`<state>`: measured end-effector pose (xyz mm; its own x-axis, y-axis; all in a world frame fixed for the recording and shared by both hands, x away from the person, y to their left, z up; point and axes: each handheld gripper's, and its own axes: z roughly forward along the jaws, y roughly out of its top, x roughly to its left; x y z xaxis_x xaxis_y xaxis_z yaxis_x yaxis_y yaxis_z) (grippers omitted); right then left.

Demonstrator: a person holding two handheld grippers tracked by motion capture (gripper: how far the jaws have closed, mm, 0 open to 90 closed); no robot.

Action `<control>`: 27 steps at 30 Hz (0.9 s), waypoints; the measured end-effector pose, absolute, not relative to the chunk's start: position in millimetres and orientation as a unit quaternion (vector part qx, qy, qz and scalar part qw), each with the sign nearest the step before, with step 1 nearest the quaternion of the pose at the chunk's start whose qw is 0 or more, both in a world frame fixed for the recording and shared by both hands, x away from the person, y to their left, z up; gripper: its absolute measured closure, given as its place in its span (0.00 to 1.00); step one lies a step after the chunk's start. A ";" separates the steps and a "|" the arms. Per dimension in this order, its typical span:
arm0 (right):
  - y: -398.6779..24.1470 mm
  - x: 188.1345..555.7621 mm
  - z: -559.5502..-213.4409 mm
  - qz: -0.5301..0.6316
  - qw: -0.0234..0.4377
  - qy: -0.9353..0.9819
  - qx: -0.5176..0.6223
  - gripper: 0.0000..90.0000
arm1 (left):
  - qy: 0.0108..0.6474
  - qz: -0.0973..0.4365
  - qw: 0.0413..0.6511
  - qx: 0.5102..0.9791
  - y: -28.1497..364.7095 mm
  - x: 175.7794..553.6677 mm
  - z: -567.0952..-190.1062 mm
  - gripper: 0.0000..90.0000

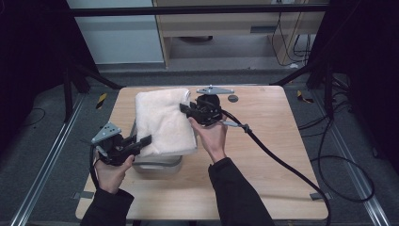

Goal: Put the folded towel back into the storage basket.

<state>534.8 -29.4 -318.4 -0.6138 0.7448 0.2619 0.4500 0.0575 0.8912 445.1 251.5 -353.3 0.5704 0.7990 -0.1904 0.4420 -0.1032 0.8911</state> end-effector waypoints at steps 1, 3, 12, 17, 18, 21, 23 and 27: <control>-25.3 535.8 -318.9 0.543 0.136 0.716 0.418 0.80 | 0.431 0.176 0.512 0.722 252.4 445.1 -353.6 0.75; -24.0 536.1 -319.1 0.543 0.137 0.716 0.418 0.80 | 0.433 0.180 0.508 0.723 253.6 445.4 -354.3 0.75; -10.1 542.5 -328.4 0.545 0.128 0.713 0.422 0.80 | 0.445 0.182 0.499 0.721 265.2 448.1 -357.1 0.75; -3.5 547.8 -338.5 0.543 0.122 0.711 0.429 0.80 | 0.451 0.186 0.485 0.726 268.4 451.7 -361.9 0.75; -2.5 548.5 -340.1 0.542 0.122 0.711 0.430 0.80 | 0.453 0.186 0.482 0.727 269.1 453.1 -363.8 0.75; 1.2 551.9 -347.0 0.540 0.121 0.712 0.432 0.80 | 0.458 0.185 0.475 0.728 271.3 456.8 -368.6 0.75; 3.3 553.5 -350.5 0.539 0.120 0.711 0.434 0.80 | 0.462 0.183 0.471 0.729 273.0 459.2 -372.1 0.75; 8.9 557.6 -360.4 0.538 0.121 0.710 0.438 0.80 | 0.468 0.184 0.464 0.729 275.2 463.0 -377.4 0.74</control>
<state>557.6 8.9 -360.4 -0.5867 0.7524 0.2994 0.4911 0.0365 0.8703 463.0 275.2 -377.4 0.4939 0.8535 -0.1659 0.5127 -0.1318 0.8484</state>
